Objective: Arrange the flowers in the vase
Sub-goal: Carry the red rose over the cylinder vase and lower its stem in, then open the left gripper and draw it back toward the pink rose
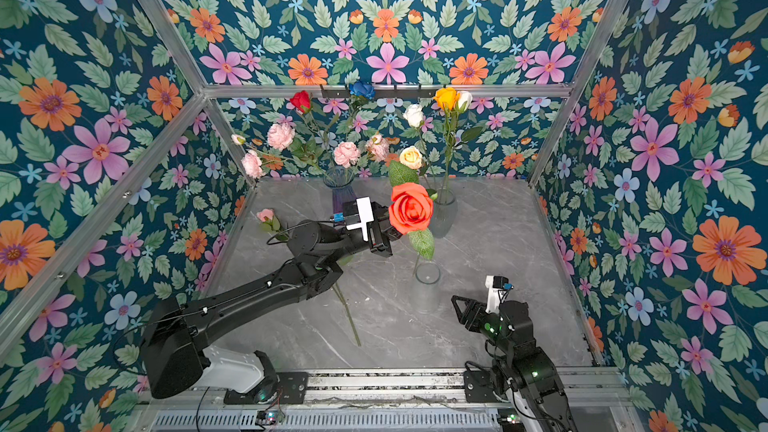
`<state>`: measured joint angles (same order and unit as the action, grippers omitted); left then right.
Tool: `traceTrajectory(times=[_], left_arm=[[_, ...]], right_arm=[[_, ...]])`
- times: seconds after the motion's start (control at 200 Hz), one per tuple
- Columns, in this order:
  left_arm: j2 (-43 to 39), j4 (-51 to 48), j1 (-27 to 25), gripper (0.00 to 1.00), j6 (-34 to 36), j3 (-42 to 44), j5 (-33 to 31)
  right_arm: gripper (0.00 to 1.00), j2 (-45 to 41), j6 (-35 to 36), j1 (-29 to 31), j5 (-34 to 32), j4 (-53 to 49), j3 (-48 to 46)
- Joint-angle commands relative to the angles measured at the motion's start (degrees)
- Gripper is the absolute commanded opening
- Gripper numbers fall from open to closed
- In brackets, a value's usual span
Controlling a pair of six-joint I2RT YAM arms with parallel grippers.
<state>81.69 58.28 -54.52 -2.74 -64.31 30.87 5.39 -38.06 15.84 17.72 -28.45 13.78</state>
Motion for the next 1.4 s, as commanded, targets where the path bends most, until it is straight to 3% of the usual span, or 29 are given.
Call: traceTrajectory(times=[0.0,0.23,0.64,0.815,0.885,0.915,0.975,1.01,1.055,1.17,1.395], left_arm=[[0.7,1.21,-1.0,0.0,0.9,-2.35,-0.28],[2.33,-0.42,-2.58,0.0,1.86,-3.66,-0.78],[-2.89,-0.67,-3.15,0.0,1.58,3.61,-5.53],[-1.2,3.04,-3.22,0.0,0.39,7.8,-6.93],[0.32,4.1,-3.22,0.14,-0.97,7.94,-7.91],[0.99,3.28,-3.14,0.28,-1.12,7.45,-8.8],[2.62,-1.66,-3.09,0.66,-1.83,4.88,-11.9],[3.46,-6.88,-3.05,0.8,-2.09,2.32,-13.99],[4.15,-15.19,-3.05,0.89,-2.09,-1.24,-15.6],[1.61,-28.86,-3.0,0.99,-0.52,-2.57,-19.34],[-13.63,-36.93,-2.61,0.96,-0.38,13.01,-31.36]], right_arm=[[0.61,2.41,4.03,0.07,-2.44,0.95,0.66],[0.59,4.65,3.64,0.06,-3.03,3.61,-0.91],[0.59,2.67,3.32,0.06,-3.55,3.05,-1.31],[0.59,3.31,3.34,0.07,-2.86,3.38,-1.3],[0.59,3.4,3.29,0.07,-3.01,3.27,-1.22],[0.59,3.35,3.32,0.03,-3.27,3.2,-1.24],[0.59,3.31,3.24,0.07,-3.61,2.9,-1.15],[0.59,3.31,3.17,0.07,-3.73,2.87,-1.12],[0.59,3.31,3.17,0.07,-3.91,2.8,-1.14],[0.59,3.49,3.15,0.06,-4.07,2.93,-1.2],[0.59,4.69,3.17,0.03,-3.93,3.5,-1.13]])
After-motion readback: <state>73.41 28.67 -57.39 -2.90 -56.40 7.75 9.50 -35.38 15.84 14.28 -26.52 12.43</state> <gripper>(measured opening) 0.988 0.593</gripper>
